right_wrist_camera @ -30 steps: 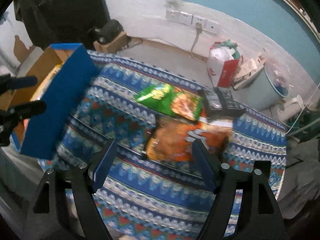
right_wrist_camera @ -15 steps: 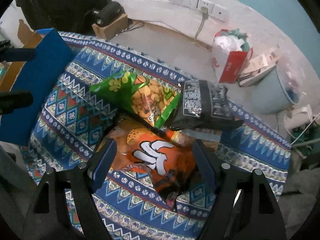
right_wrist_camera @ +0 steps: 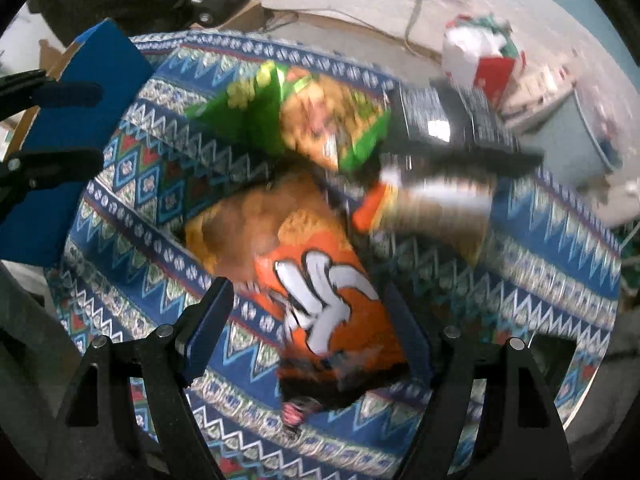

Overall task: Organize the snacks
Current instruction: 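Close right tool on orange chip bag while left tool reaches green peanut bag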

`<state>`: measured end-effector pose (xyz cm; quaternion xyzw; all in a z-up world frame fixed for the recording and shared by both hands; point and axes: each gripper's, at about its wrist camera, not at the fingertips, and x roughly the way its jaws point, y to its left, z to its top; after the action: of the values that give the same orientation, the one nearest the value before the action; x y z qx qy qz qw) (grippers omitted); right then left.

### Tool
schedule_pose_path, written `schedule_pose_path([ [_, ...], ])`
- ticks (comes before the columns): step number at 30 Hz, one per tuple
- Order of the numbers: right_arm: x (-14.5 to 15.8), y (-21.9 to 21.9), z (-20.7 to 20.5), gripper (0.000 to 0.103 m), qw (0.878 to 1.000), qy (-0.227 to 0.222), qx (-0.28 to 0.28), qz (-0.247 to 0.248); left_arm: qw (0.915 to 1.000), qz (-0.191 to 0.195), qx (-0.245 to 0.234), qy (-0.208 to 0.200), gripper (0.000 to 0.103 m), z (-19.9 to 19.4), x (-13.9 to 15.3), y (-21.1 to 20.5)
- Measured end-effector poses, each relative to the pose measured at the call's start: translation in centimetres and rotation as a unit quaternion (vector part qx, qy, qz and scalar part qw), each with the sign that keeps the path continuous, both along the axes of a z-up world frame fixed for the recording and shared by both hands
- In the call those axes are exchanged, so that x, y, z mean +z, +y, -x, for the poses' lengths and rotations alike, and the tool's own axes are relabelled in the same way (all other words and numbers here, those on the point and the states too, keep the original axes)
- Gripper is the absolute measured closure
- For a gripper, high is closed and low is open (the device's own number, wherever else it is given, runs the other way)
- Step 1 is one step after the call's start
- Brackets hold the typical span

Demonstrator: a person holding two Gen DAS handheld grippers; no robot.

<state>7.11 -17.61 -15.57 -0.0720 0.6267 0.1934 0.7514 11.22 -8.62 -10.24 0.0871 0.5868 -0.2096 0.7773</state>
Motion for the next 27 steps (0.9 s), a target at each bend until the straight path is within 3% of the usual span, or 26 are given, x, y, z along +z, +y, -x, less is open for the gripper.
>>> schedule_pose_path([
  [8, -0.2, 0.1, 3.3, 0.026, 1.000, 0.022, -0.011, -0.013, 0.9998, -0.011, -0.015, 0.012, 0.026, 1.7, -1.5, 0.1],
  [12, 0.4, 0.3, 2.7, 0.026, 0.999, -0.016, -0.028, 0.010, 0.9996, -0.015, -0.016, 0.016, 0.026, 1.7, -2.1, 0.4],
  [15, -0.6, 0.5, 1.5, 0.026, 0.999, -0.002, -0.046, -0.002, 0.9997, -0.018, -0.015, 0.011, 0.026, 1.3, -2.3, 0.6],
  [21, -3.7, 1.7, 0.7, 0.026, 0.999, 0.025, -0.027, 0.015, 0.9998, -0.013, 0.005, 0.012, 0.026, -0.3, -2.3, 1.2],
  [23, -3.9, 1.8, 0.9, 0.037, 0.999, 0.018, -0.026, 0.022, 0.9999, -0.010, 0.008, 0.011, 0.026, -1.1, -2.2, 0.9],
  [24, -3.9, 1.7, 1.1, 0.048, 0.999, 0.015, -0.029, 0.020, 0.9999, -0.009, 0.008, 0.009, 0.026, -1.5, -2.1, 0.6],
  [27, -3.2, 1.2, 1.7, 0.059, 0.999, 0.008, -0.039, 0.014, 1.0000, -0.006, 0.004, 0.001, 0.025, -2.5, -1.7, -0.4],
])
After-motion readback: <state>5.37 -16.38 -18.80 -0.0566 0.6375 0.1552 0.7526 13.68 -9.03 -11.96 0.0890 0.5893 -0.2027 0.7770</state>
